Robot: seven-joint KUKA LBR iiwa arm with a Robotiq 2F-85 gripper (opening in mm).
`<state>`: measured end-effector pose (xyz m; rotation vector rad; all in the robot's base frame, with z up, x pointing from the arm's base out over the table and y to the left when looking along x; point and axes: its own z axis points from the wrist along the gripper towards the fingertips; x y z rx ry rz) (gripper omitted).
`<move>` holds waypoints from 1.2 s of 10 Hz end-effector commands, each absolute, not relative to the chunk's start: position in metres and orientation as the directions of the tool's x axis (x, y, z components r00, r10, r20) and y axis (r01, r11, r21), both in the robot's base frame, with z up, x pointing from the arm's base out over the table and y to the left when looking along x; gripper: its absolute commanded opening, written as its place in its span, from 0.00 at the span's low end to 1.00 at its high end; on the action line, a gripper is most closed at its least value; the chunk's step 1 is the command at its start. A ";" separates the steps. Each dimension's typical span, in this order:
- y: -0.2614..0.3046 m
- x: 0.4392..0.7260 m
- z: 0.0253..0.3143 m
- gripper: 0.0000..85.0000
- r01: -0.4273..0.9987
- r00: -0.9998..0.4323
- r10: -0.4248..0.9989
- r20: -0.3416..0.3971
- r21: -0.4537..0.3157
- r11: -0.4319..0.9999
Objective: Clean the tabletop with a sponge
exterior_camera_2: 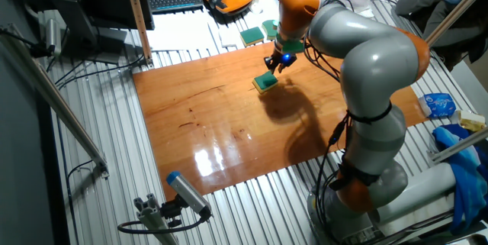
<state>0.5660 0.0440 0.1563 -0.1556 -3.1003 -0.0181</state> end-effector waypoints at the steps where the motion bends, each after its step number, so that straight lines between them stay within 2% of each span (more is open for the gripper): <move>1: 0.044 0.566 0.158 0.40 0.097 -0.994 0.097 0.040 0.007 0.995; 3: 0.044 0.566 0.158 0.40 0.047 -0.996 0.047 0.076 -0.004 0.999; 4: 0.044 0.566 0.158 0.40 0.003 -0.998 0.005 0.070 -0.036 0.999; 6: 0.044 0.566 0.158 0.40 -0.034 -0.999 -0.034 -0.005 -0.035 0.999; 7: 0.044 0.566 0.158 0.40 -0.046 -0.998 -0.049 -0.045 -0.059 0.997; 8: 0.044 0.566 0.158 0.40 -0.039 -0.999 -0.039 -0.031 0.002 0.999; 11: 0.044 0.566 0.158 0.40 0.018 -1.000 0.018 0.002 -0.029 0.999; 12: 0.048 0.570 0.156 0.60 0.018 -1.000 0.018 0.005 -0.051 0.999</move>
